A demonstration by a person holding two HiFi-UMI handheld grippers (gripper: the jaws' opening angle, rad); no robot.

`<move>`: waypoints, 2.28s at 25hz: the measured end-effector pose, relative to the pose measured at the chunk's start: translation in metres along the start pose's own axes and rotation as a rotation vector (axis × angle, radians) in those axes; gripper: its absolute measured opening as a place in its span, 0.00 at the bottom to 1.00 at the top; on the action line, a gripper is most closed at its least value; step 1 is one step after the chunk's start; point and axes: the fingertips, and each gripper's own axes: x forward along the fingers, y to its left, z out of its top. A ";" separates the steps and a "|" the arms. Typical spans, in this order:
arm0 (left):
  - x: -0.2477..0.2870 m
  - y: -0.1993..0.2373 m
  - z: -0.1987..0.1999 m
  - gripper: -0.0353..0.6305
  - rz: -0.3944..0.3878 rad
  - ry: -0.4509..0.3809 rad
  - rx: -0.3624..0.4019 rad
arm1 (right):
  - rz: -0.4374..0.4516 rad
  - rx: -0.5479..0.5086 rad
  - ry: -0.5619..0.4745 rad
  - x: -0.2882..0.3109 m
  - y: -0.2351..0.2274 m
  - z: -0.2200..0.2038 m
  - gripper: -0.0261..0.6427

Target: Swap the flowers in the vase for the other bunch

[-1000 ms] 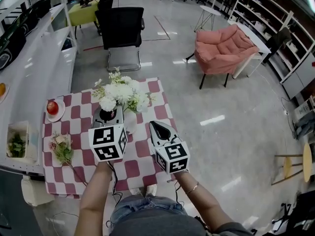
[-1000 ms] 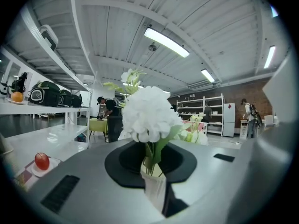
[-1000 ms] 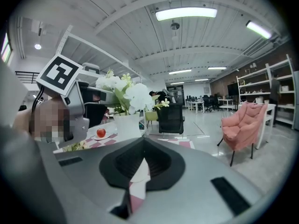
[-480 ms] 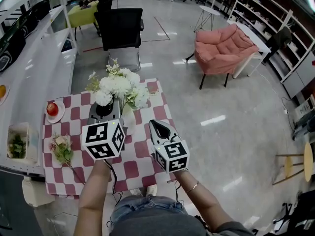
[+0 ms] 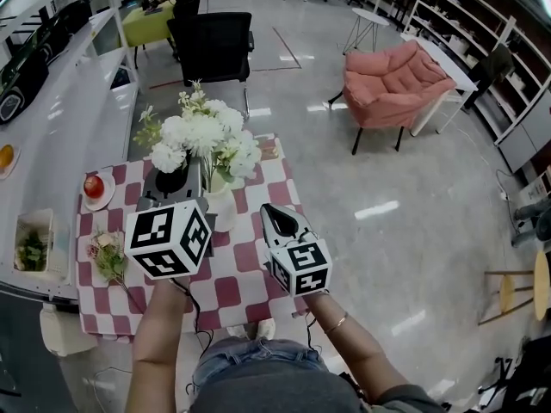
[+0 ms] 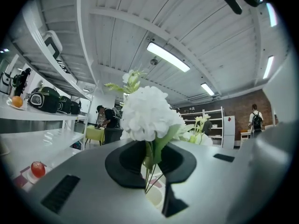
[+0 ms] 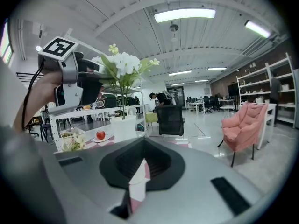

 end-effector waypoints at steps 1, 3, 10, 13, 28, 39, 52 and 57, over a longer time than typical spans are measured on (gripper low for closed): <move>-0.003 0.002 0.004 0.14 0.003 -0.009 -0.005 | 0.001 -0.001 -0.002 0.001 0.002 0.000 0.05; -0.007 0.008 0.014 0.14 0.004 -0.028 -0.017 | 0.003 -0.003 -0.007 0.004 0.006 0.002 0.05; -0.026 0.005 0.053 0.14 0.013 -0.109 -0.044 | 0.025 0.001 -0.014 -0.006 0.013 0.009 0.05; -0.035 0.000 0.061 0.14 0.021 -0.134 -0.040 | 0.031 -0.001 -0.018 -0.013 0.013 0.007 0.05; -0.113 0.018 0.118 0.13 0.122 -0.319 -0.058 | 0.077 -0.019 -0.037 -0.042 0.036 0.007 0.05; -0.174 0.073 0.098 0.13 0.285 -0.265 -0.078 | 0.167 -0.046 -0.013 -0.038 0.080 0.000 0.05; -0.218 0.136 -0.004 0.13 0.432 -0.022 -0.198 | 0.261 -0.052 0.058 -0.019 0.137 -0.025 0.05; -0.221 0.157 -0.054 0.13 0.450 0.113 -0.265 | 0.270 -0.049 0.082 -0.010 0.149 -0.034 0.05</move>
